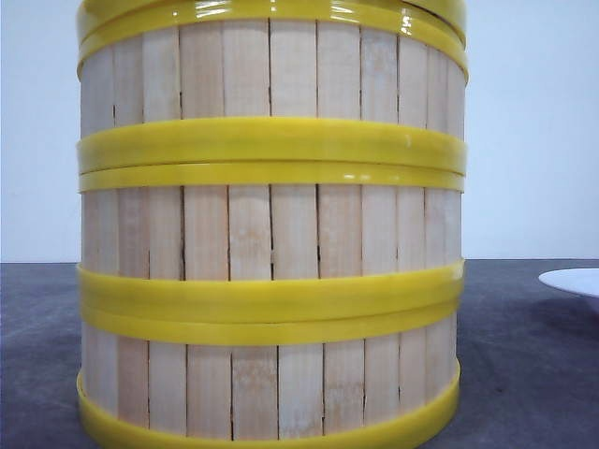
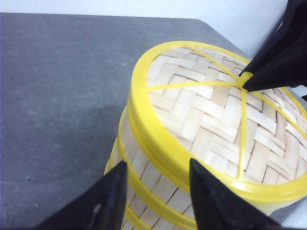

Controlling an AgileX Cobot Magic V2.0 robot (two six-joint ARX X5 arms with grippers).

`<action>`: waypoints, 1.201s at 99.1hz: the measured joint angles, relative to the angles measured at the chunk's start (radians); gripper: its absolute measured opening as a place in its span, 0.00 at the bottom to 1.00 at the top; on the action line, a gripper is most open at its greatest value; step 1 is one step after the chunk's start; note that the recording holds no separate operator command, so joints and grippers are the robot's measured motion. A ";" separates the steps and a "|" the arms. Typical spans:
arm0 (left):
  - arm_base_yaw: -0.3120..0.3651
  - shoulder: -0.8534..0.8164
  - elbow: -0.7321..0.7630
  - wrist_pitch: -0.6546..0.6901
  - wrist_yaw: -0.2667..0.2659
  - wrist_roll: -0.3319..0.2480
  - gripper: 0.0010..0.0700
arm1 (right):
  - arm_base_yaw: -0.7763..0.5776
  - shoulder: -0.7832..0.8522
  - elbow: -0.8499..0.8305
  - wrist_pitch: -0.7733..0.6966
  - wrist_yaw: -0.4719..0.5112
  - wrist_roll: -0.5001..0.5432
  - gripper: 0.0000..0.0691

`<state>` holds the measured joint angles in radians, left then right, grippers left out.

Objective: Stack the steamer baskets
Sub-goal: 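Carry the lid over the stack and lower it onto the top basket, then open the right gripper and lift it off the lid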

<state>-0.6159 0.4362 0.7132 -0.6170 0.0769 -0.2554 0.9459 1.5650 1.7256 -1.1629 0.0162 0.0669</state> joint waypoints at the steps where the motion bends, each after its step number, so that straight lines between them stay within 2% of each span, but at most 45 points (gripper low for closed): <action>1: 0.000 0.000 0.000 0.000 0.000 0.000 0.33 | 0.000 0.000 0.000 0.000 0.000 0.000 0.08; 30: 0.000 0.000 0.000 -0.001 0.000 0.000 0.33 | -0.003 0.013 0.000 -0.001 0.003 0.000 0.10; 36: 0.000 0.000 0.000 -0.002 0.000 0.000 0.33 | -0.003 0.013 0.000 0.000 0.007 0.000 0.18; 47: 0.000 0.000 0.000 -0.004 0.000 0.000 0.33 | -0.003 0.013 0.000 0.000 0.008 0.000 0.43; 56: 0.000 0.000 0.000 -0.004 0.000 0.000 0.33 | -0.005 0.013 0.000 0.000 0.010 0.000 0.51; 66: 0.000 0.000 0.000 -0.004 0.000 0.000 0.33 | -0.005 0.010 0.000 0.008 0.027 -0.004 0.53; 80: 0.000 0.000 0.000 -0.004 0.000 0.000 0.33 | -0.004 -0.032 0.003 0.023 0.111 -0.008 0.54; 99: 0.000 0.000 0.000 -0.005 0.000 0.000 0.33 | 0.003 -0.198 0.016 0.076 0.221 -0.005 0.54; 119: 0.000 0.000 0.000 -0.007 0.000 0.000 0.33 | 0.048 -0.363 0.021 0.077 0.380 0.002 0.54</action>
<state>-0.6159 0.4362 0.7132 -0.6243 0.0772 -0.2554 0.9943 1.2018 1.7466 -1.0863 0.3965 0.0685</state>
